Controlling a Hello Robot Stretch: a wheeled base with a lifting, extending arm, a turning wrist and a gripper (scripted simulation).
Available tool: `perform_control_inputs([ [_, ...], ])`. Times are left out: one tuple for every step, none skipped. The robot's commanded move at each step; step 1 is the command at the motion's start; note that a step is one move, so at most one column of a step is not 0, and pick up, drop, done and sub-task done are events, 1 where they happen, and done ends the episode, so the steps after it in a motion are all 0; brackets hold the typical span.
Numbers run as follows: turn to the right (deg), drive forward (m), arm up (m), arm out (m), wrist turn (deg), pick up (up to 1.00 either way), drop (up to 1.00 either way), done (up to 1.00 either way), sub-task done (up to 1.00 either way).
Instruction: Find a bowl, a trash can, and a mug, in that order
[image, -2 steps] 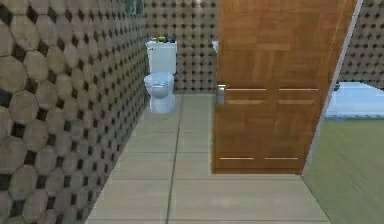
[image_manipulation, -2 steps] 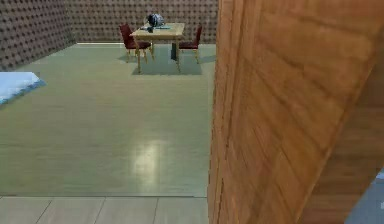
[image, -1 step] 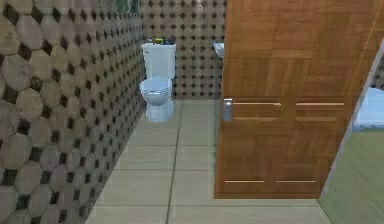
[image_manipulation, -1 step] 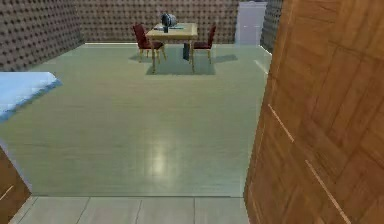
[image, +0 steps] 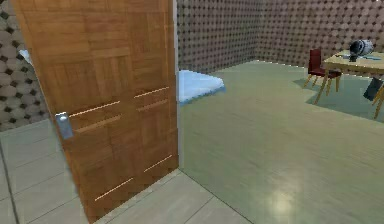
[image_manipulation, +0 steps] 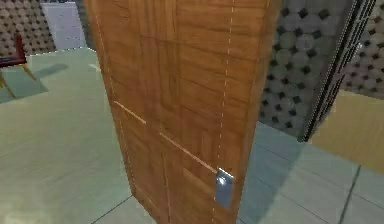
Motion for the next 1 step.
perform_control_inputs([
  [27.0, 0.00, 0.00, 0.00, 0.0, 0.00, 0.00, 0.00, 0.00],
])
